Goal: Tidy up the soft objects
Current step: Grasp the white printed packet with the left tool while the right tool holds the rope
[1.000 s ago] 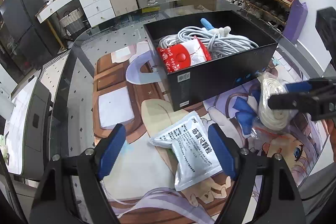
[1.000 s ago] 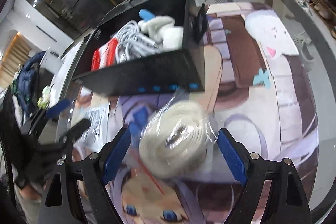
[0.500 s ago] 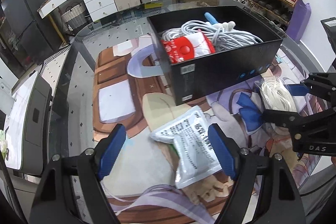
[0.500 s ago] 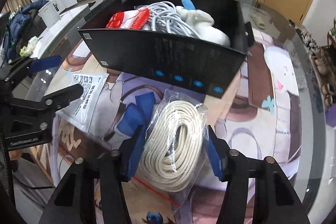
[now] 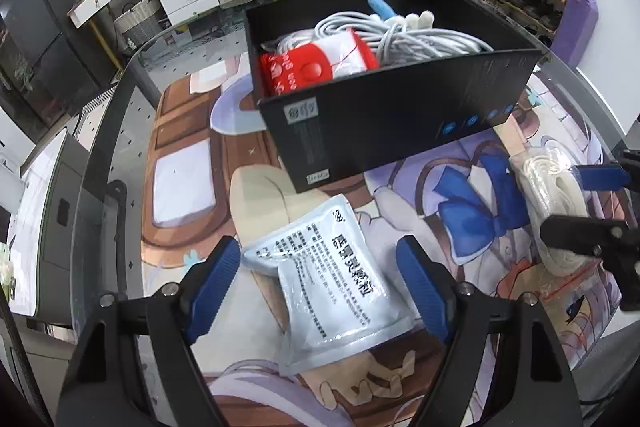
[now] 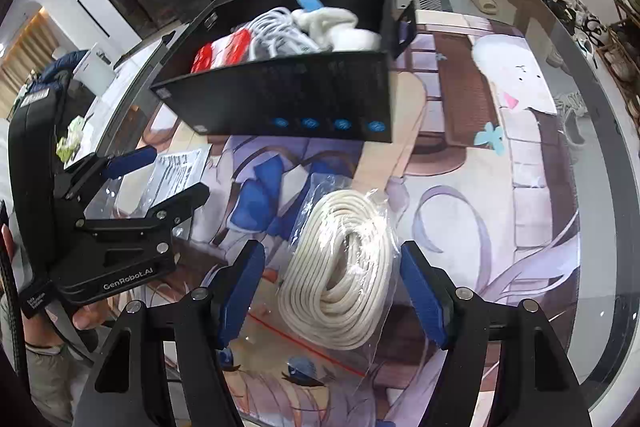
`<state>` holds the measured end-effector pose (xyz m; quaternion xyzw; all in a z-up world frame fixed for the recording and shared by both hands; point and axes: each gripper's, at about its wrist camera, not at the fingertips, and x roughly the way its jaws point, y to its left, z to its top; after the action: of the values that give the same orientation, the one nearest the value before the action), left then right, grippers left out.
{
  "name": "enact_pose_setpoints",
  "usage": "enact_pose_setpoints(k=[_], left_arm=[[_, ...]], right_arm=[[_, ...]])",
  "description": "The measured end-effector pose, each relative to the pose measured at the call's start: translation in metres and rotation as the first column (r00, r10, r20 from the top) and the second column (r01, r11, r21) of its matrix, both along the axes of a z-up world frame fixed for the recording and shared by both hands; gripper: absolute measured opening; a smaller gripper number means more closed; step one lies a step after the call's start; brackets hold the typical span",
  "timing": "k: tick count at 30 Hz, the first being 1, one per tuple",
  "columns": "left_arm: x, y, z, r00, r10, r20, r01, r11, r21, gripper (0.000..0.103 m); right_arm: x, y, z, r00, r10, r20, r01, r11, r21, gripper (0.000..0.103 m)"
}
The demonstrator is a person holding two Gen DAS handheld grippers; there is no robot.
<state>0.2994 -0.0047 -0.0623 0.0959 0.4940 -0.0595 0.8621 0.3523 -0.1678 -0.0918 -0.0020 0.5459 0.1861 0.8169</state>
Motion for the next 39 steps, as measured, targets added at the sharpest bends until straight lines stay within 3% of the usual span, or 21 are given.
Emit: enact_pose_setpoints(k=[5, 8, 11, 12, 13, 14, 18, 20, 22, 27, 31, 35, 38, 39], left_arm=[[-0.005, 0.003, -0.001, 1.000, -0.005, -0.002, 0.005, 1.000, -0.015, 0.081], [-0.008, 0.002, -0.001, 0.999, -0.032, 0.001, 0.032, 0.999, -0.021, 0.075], [-0.011, 0.002, 0.001, 0.998, -0.065, 0.005, 0.065, 0.998, -0.027, 0.063], [-0.013, 0.002, 0.002, 0.997, -0.075, 0.006, 0.075, 0.997, -0.029, 0.057], [-0.015, 0.001, 0.001, 0.996, -0.092, 0.000, 0.092, 0.995, -0.039, 0.042], [-0.017, 0.001, 0.002, 0.994, -0.108, -0.001, 0.108, 0.993, -0.054, 0.040], [-0.025, 0.000, 0.004, 0.994, -0.110, 0.009, 0.111, 0.993, -0.032, 0.043], [-0.028, -0.001, 0.005, 0.994, -0.104, 0.014, 0.104, 0.994, -0.013, 0.056], [-0.031, -0.001, 0.010, 0.995, -0.095, 0.034, 0.095, 0.995, -0.021, 0.077], [-0.031, 0.000, 0.018, 0.993, -0.091, 0.078, 0.091, 0.996, 0.000, 0.089], [-0.023, 0.007, 0.001, 0.996, -0.083, 0.025, 0.083, 0.997, 0.011, 0.090], [-0.021, 0.011, -0.003, 0.997, -0.072, 0.032, 0.072, 0.997, 0.007, 0.095], [-0.020, 0.014, -0.002, 0.997, -0.083, 0.006, 0.083, 0.995, -0.049, 0.080], [-0.019, 0.016, -0.002, 0.996, -0.092, -0.012, 0.091, 0.992, -0.091, 0.069]], right_arm=[[-0.004, 0.013, -0.004, 1.000, 0.028, 0.002, -0.028, 1.000, 0.013, 0.074], [-0.003, 0.022, -0.002, 0.997, 0.071, 0.039, -0.071, 0.997, -0.003, 0.075], [-0.006, 0.037, -0.002, 0.990, 0.116, 0.082, -0.109, 0.990, -0.088, 0.075], [-0.007, 0.039, -0.002, 0.990, 0.115, 0.086, -0.105, 0.989, -0.104, 0.075], [-0.008, 0.038, 0.000, 0.990, 0.106, 0.089, -0.094, 0.987, -0.127, 0.075], [-0.010, 0.036, 0.002, 0.991, 0.101, 0.089, -0.089, 0.987, -0.133, 0.075], [-0.018, 0.029, 0.011, 0.988, 0.116, 0.107, -0.102, 0.987, -0.126, 0.075], [-0.020, 0.028, 0.009, 0.988, 0.114, 0.100, -0.100, 0.985, -0.137, 0.075], [-0.019, 0.029, 0.004, 0.989, 0.121, 0.082, -0.109, 0.984, -0.139, 0.075], [-0.019, 0.034, -0.001, 0.986, 0.139, 0.093, -0.123, 0.979, -0.163, 0.075], [-0.018, 0.035, -0.005, 0.986, 0.142, 0.086, -0.126, 0.979, -0.162, 0.075], [-0.018, 0.041, -0.011, 0.982, 0.170, 0.080, -0.152, 0.969, -0.193, 0.075], [-0.017, 0.040, -0.014, 0.983, 0.168, 0.076, -0.150, 0.968, -0.203, 0.075], [-0.017, 0.040, -0.014, 0.982, 0.170, 0.080, -0.151, 0.968, -0.202, 0.075]])
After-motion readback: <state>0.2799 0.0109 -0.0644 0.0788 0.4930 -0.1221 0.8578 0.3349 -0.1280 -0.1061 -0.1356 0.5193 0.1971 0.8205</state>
